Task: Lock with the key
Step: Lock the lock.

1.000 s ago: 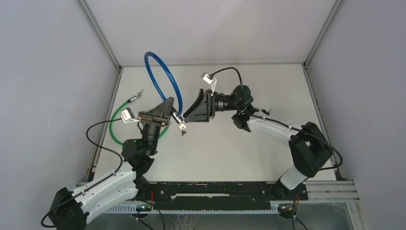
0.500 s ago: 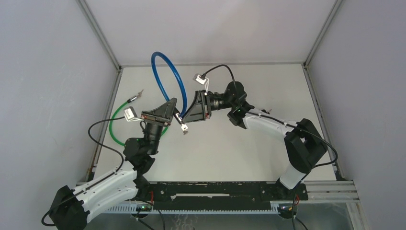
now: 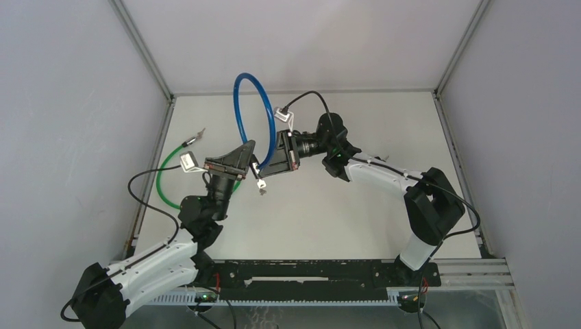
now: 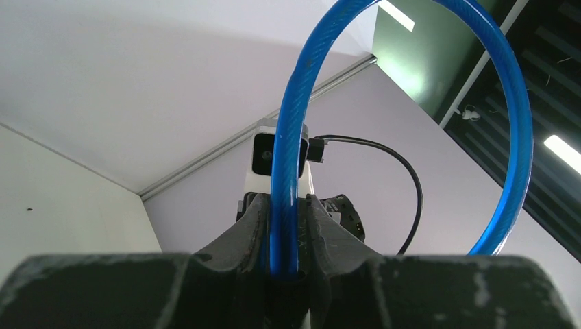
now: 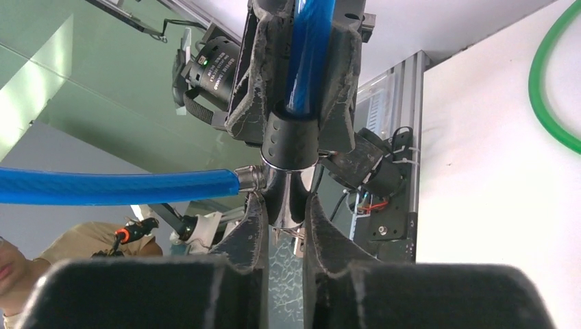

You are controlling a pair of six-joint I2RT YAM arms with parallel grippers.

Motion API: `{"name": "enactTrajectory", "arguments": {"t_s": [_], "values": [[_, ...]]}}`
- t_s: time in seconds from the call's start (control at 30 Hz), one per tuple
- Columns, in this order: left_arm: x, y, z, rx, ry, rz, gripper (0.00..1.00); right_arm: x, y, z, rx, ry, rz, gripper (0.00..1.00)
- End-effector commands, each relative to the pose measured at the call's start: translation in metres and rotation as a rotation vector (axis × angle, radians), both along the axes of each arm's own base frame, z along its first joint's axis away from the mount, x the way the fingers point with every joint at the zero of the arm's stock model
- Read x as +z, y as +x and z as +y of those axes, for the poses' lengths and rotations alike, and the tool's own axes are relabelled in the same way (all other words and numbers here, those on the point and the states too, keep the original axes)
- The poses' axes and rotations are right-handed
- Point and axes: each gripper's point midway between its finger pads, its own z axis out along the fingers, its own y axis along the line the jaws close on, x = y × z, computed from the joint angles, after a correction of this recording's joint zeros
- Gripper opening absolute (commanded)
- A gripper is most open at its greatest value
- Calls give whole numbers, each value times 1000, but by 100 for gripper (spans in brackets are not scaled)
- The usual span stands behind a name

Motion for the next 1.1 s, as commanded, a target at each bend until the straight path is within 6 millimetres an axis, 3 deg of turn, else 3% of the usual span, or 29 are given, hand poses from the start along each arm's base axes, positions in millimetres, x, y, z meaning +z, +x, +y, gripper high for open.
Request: {"name": "enactTrajectory", "arguments": {"t_s": [0.0,0.03,0.43,0.67,0.9,1.07], "values": [[19,-12,8,-15,-67,-77,0,18,-3,1,-4,34,-59,4],[18,-12,9,-12,-68,-76,0,18,-2,0,-2,33,-54,0],[6,-13,20,23,-99,-62,0,15,6,-4,-5,3,32,0],[8,-19,21,27,-84,-121,0,13,-1,-9,-7,-30,-34,0],[9,-21,17,13,-73,-139,0,6,-5,-13,15,-85,-107,39],[11,-21,13,2,-65,-145,0,6,-10,-7,57,-75,-128,53]]}}
